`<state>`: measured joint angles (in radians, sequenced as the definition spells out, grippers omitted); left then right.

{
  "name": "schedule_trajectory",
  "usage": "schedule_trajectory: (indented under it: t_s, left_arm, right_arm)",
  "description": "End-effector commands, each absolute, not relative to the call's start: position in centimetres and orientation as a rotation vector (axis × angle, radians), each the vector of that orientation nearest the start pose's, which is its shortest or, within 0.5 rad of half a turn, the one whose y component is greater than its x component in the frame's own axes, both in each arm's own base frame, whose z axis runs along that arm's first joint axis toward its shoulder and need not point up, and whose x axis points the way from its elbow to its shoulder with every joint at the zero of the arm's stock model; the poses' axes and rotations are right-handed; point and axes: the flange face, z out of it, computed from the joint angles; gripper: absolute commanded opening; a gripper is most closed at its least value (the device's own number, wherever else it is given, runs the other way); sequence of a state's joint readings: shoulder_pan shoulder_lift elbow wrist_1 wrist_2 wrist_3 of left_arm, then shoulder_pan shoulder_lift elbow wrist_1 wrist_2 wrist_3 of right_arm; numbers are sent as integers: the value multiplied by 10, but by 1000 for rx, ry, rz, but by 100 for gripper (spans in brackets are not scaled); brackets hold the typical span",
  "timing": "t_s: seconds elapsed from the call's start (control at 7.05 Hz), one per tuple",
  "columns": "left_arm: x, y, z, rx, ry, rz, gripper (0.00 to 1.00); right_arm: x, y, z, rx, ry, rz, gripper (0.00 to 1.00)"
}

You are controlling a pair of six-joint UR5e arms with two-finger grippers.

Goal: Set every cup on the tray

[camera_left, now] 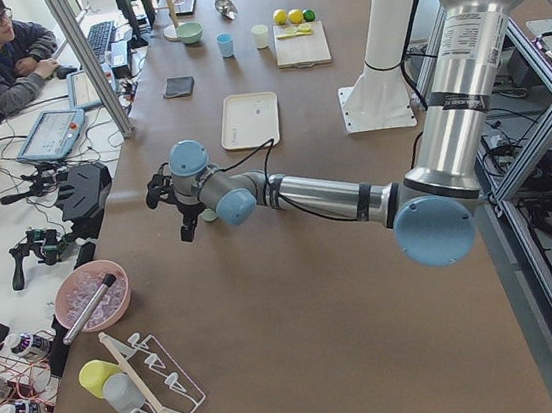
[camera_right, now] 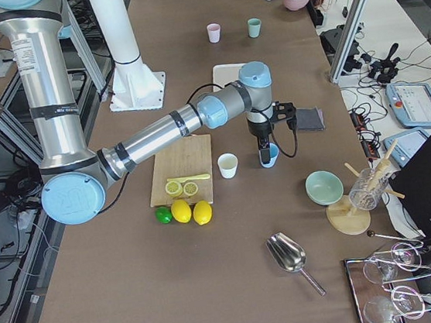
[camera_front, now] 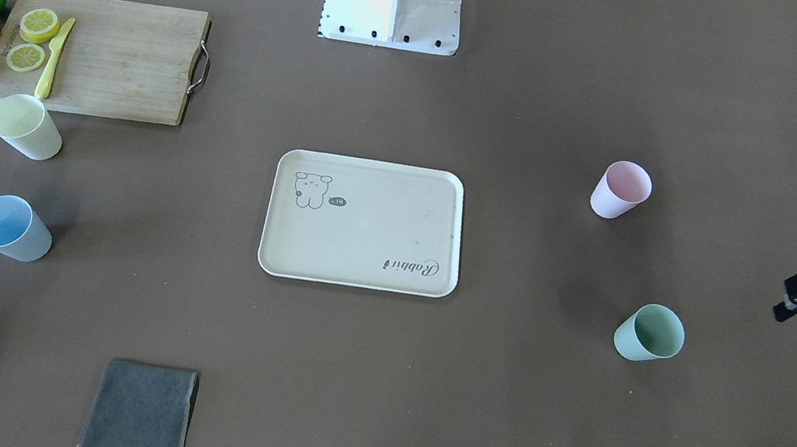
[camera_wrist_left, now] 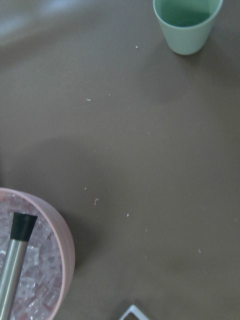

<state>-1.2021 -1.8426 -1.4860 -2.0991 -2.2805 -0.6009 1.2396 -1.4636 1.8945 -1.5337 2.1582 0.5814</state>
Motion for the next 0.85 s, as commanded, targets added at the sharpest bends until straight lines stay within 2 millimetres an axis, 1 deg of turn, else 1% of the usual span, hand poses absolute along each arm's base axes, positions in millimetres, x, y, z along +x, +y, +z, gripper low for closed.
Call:
schedule_trajectory:
  t_s: [0.0, 0.14, 0.28, 0.43, 0.57, 0.71]
  left_arm:
    - [244, -613, 465, 258, 921, 81, 90]
    - [259, -610, 469, 245, 918, 101, 68]
    - [270, -609, 477, 233, 912, 114, 55]
    - [283, -607, 486, 249, 892, 121, 46]
    - [291, -608, 495, 251, 884, 126, 27]
    - [291, -608, 497, 248, 882, 123, 0]
  right_arm:
    - [-143, -529, 454, 188, -754, 130, 98]
    - [-144, -529, 454, 189, -755, 128, 99]
    - [-143, -529, 455, 189, -753, 131, 99]
    - [-143, -529, 455, 190, -753, 129, 99]
    - [-143, -529, 456, 189, -752, 122, 99]
    - [-142, -527, 458, 187, -753, 122, 99]
